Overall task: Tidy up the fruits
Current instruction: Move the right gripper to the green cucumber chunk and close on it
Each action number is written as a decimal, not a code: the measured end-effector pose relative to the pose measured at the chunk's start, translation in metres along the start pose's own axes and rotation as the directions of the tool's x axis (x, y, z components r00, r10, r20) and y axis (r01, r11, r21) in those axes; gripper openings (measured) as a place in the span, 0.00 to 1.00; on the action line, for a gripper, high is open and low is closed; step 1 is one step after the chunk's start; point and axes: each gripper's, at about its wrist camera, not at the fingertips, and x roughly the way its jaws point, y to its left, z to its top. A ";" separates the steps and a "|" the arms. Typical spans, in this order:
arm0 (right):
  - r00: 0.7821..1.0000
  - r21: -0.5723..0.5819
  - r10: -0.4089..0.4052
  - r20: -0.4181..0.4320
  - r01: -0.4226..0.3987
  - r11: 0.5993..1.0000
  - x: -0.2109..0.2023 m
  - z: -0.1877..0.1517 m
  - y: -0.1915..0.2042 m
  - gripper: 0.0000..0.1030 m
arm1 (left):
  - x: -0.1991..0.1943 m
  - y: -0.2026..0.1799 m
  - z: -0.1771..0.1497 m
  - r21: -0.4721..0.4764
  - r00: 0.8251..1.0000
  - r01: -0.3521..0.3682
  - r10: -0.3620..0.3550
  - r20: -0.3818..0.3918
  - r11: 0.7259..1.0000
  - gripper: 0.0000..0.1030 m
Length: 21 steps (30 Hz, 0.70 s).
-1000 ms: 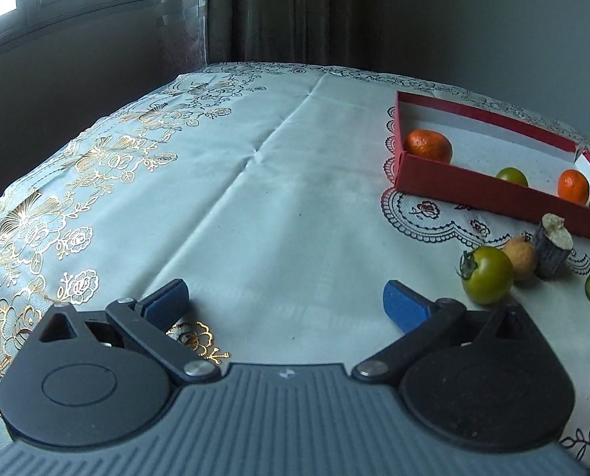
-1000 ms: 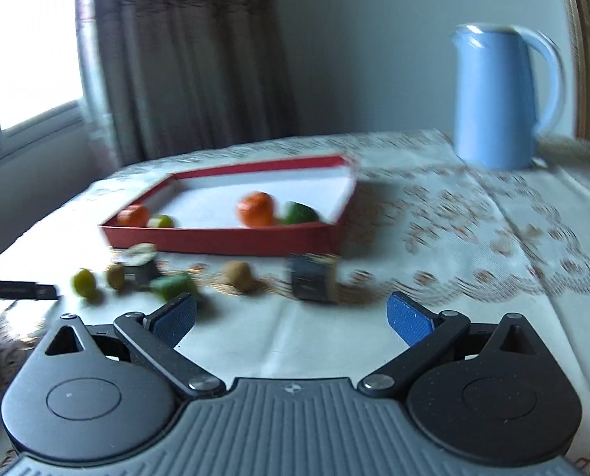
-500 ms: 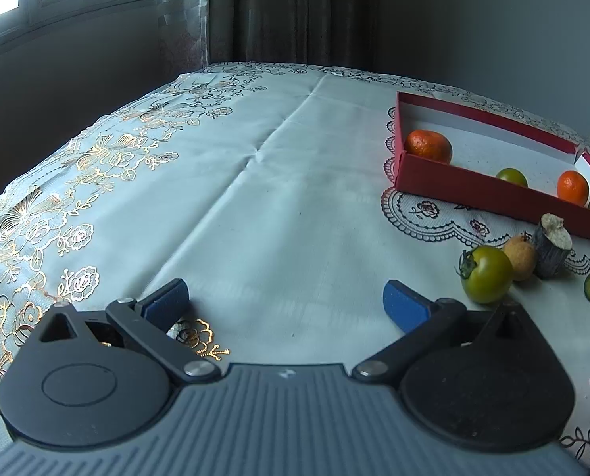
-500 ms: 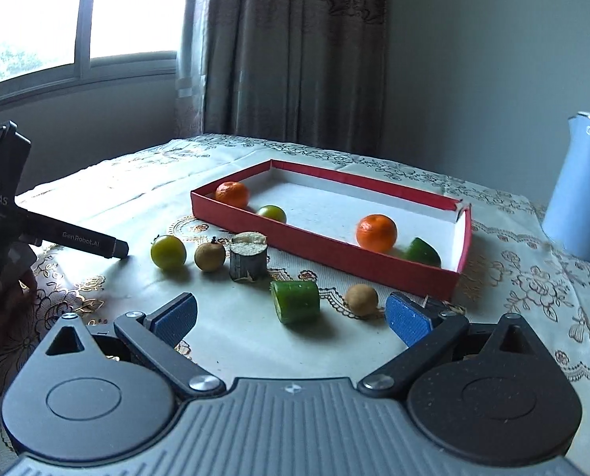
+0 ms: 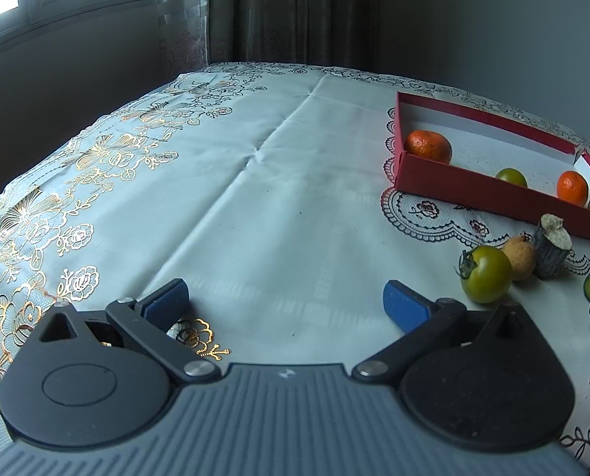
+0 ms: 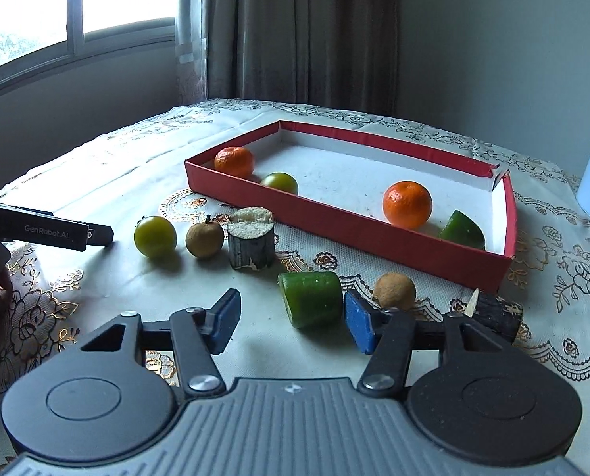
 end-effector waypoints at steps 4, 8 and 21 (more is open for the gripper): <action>1.000 -0.002 -0.010 0.002 0.010 1.000 0.002 0.003 -0.002 0.55 | 0.000 0.000 0.000 0.000 1.000 0.000 0.000 0.000 1.000 1.00; 1.000 0.008 -0.017 -0.013 0.017 1.000 0.008 0.005 -0.005 0.48 | 0.000 0.000 0.000 0.000 1.000 0.000 0.000 0.000 1.000 1.00; 0.999 0.027 -0.035 -0.040 0.036 0.999 0.013 0.005 -0.008 0.30 | 0.000 0.000 0.000 0.001 1.000 0.000 0.000 0.000 1.000 1.00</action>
